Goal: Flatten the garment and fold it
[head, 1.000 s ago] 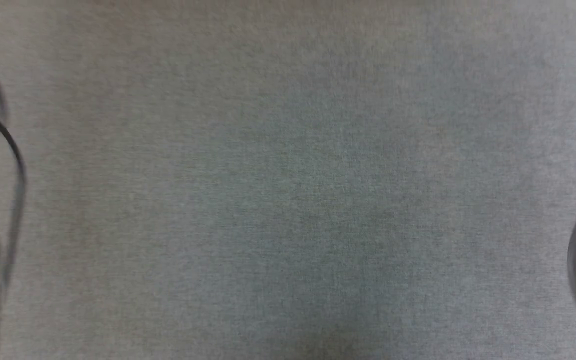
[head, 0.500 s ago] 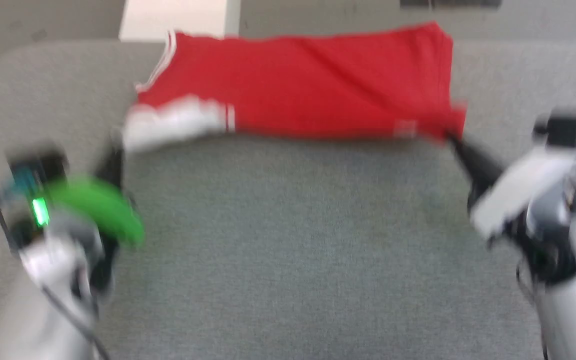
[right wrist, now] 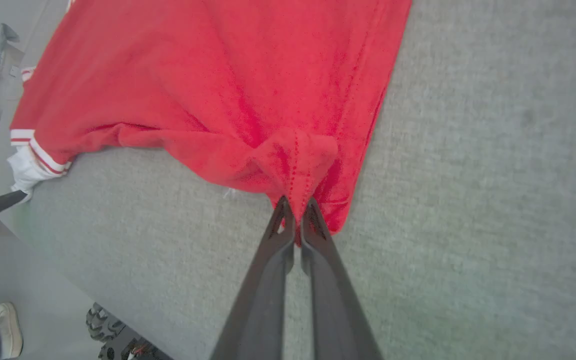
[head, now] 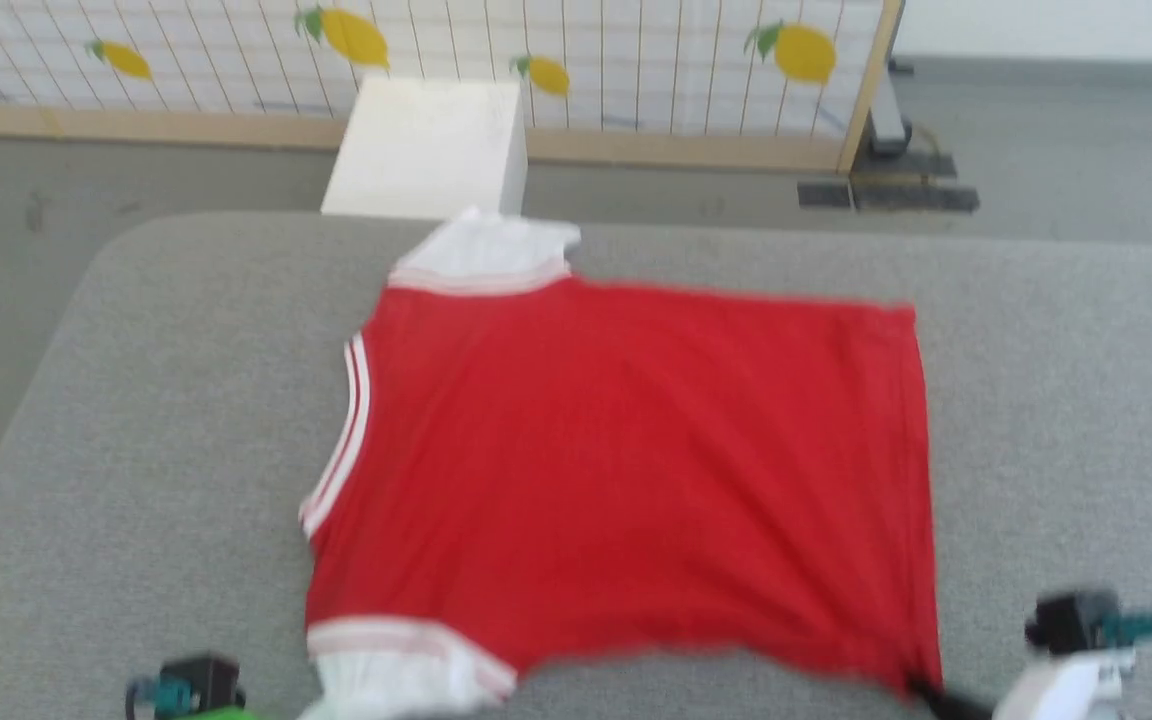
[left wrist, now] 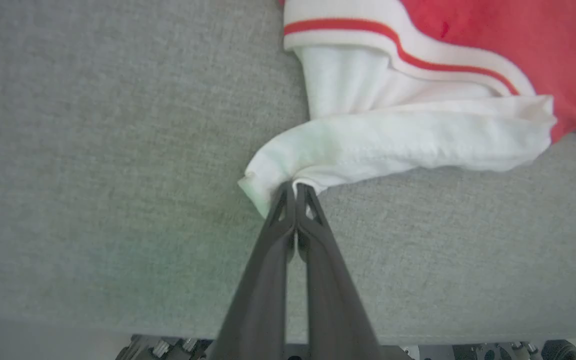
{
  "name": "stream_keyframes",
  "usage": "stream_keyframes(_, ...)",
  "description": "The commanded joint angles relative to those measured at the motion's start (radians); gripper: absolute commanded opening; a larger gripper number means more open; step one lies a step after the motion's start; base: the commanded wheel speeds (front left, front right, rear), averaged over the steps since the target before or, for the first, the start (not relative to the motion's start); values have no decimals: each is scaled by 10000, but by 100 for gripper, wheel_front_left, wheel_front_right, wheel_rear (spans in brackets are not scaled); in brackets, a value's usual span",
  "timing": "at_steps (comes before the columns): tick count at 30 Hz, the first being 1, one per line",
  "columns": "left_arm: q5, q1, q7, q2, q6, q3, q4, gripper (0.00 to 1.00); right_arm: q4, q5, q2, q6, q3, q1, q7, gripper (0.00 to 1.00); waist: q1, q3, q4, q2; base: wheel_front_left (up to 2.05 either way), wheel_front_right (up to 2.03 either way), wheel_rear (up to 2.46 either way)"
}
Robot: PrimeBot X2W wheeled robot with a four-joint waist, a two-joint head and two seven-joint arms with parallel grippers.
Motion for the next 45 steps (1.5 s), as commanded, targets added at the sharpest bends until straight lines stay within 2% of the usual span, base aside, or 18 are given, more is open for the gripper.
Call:
stream_keyframes(1, -220, 477, 326, 146, 213, -28, -99, 0, -68, 49, -11, -13, -34, 348, 315, 0, 1, -336, 92, 0, 0, 0, 0)
stream_keyframes(5, -535, 1356, 1085, 465, 794, 89, -780, 0, -243, 432, -11, -13, -210, 1203, 1458, 0, 1, -439, 35, 0, 0, 0, 0)
stream_keyframes(6, -767, 1809, 1148, 545, 1223, 483, -1493, 0, -597, 601, 51, -13, -468, 1567, 2169, 0, 1, -433, -23, 0, 0, 0, 0)
stream_keyframes(9, -620, 1741, 717, 634, 1347, 855, -2130, 0, -1184, 441, 193, -13, -896, 1450, 2224, 0, 1, -317, -74, 0, 0, 0, 0)
stream_keyframes(13, -279, 949, 136, 699, 1038, 1008, -2563, 0, -1761, 74, 387, -13, -1245, 906, 2238, 0, 1, -118, -108, 0, 0, 0, 0)
stream_keyframes(18, 263, -541, -479, 668, 568, 904, -2253, 0, -2060, -583, 638, -13, -1511, 61, 2466, 0, 1, 354, -183, 0, 0, 0, 0)
stream_keyframes(29, 1137, -3765, -1582, 187, -575, 275, -136, 0, -1892, -1977, 1250, -13, -1766, -1599, 2930, 0, 1, 2006, -321, 0, 0, 0, 0)
stream_keyframes(35, 1246, -4687, -1925, -71, -1042, 28, 1292, 0, -1480, -2281, 1486, -13, -1625, -2053, 3334, 0, 1, 2647, -382, 0, 0, 0, 0)
stream_keyframes(40, 1152, -4981, -2143, -335, -1303, -96, 2247, 0, -1163, -2325, 1595, -13, -1518, -2071, 3810, 0, 1, 2735, -381, 0, 0, 0, 0)
stream_keyframes(41, 1099, -5007, -2181, -378, -1338, -83, 2421, 46, -1156, -2264, 1649, -13, -1527, -2075, 3828, 0, 1, 2689, -383, 0, 0, 0, 0)
stream_keyframes(42, 1056, -5023, -2219, -405, -1366, -64, 2523, 100, -1170, -2236, 1667, -13, -1527, -2075, 3811, 21, 1, 2617, -375, 0, 0, 0, 0)
stream_keyframes(43, 1010, -5034, -2310, -432, -1363, -4, 2599, 100, -1196, -2211, 1677, -13, -1527, -2046, 3811, 100, 1, 2514, -366, 0, 0, 0, 0)
stream_keyframes(45, 955, -5004, -2411, -407, -1306, 112, 2622, 100, -1323, -2107, 1748, -13, -1642, -1952, 3722, 100, 1, 2288, -329, 0, 0, 0, 0)
